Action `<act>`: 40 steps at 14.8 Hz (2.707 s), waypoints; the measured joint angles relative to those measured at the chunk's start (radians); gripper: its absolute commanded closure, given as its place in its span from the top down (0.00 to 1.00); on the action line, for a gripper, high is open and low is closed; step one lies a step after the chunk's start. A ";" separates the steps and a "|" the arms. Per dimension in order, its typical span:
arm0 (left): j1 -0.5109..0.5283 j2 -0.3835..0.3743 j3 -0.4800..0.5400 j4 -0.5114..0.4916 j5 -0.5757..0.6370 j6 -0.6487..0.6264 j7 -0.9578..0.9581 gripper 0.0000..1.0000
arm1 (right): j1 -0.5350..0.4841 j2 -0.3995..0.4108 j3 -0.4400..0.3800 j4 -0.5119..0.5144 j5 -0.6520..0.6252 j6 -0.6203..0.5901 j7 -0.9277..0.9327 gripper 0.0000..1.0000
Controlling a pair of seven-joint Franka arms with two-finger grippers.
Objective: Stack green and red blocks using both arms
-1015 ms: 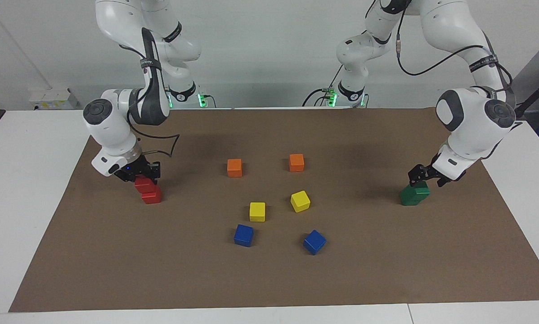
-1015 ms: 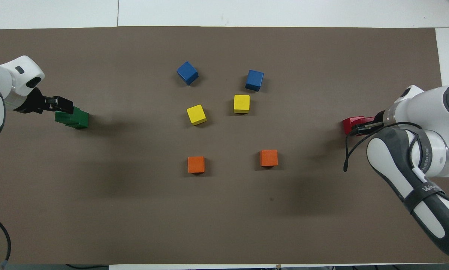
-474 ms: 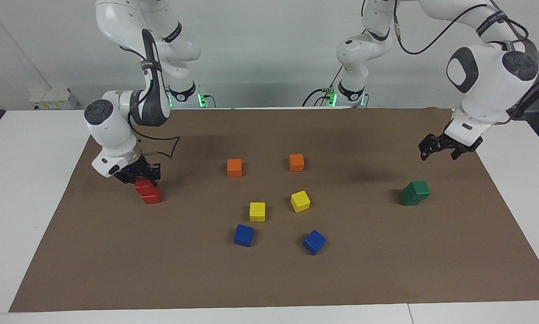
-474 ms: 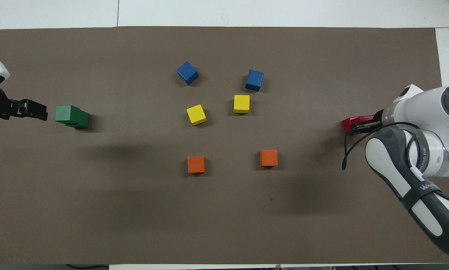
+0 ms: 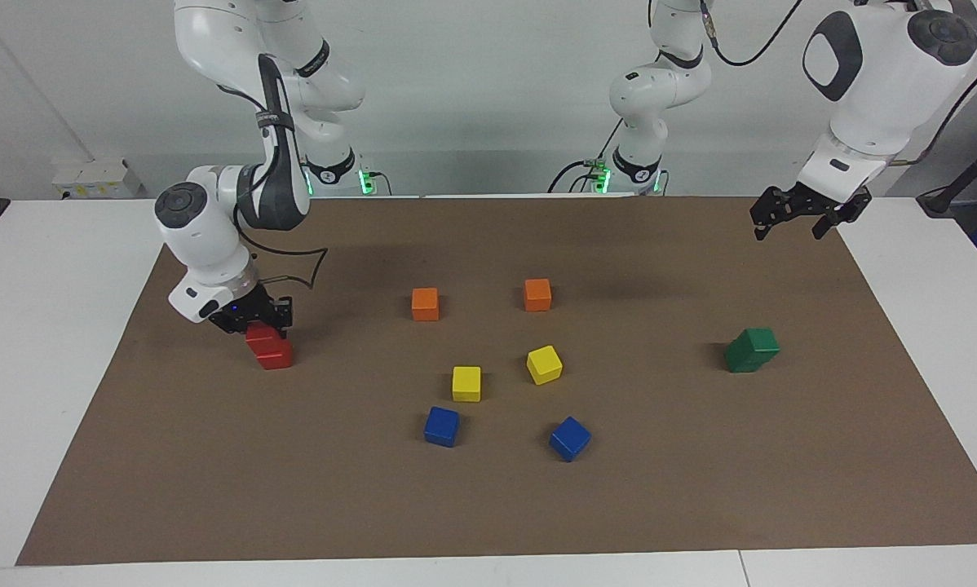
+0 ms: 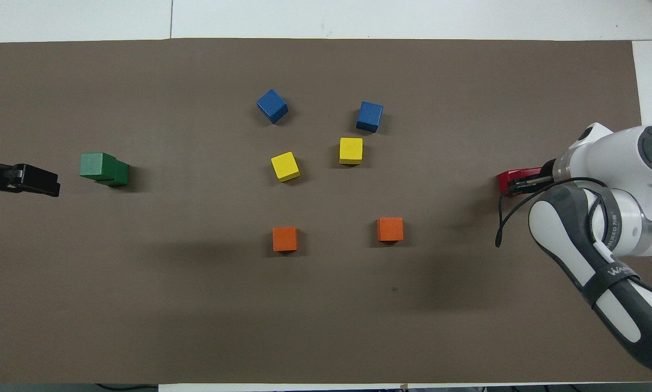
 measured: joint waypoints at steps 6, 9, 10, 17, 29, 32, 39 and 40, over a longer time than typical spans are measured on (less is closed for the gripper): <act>-0.231 -0.001 0.195 0.018 -0.002 -0.030 0.000 1.00 | 0.000 0.000 0.000 0.000 0.000 0.001 0.000 0.00; -0.288 0.007 0.249 0.077 -0.002 -0.081 0.000 1.00 | 0.000 0.003 0.000 0.000 0.000 0.007 0.000 0.00; -0.293 0.008 0.252 0.084 -0.002 -0.085 0.000 1.00 | 0.000 0.003 0.000 0.000 0.000 0.010 0.000 0.00; -0.317 0.038 0.255 0.089 -0.003 -0.067 0.000 1.00 | 0.000 0.004 0.000 0.000 0.000 0.015 0.000 0.96; -0.318 0.040 0.262 0.102 -0.025 -0.081 0.000 1.00 | 0.001 0.008 0.002 0.010 0.000 0.014 0.000 1.00; -0.318 0.040 0.262 0.102 -0.025 -0.084 0.000 1.00 | 0.001 0.009 0.002 0.042 0.000 -0.017 0.001 1.00; -0.320 0.039 0.250 0.102 -0.025 -0.084 0.000 1.00 | 0.001 -0.002 0.003 0.284 0.000 -0.258 0.001 1.00; -0.320 0.039 0.250 0.102 -0.025 -0.084 0.000 1.00 | 0.001 -0.007 0.003 0.326 0.000 -0.298 0.001 1.00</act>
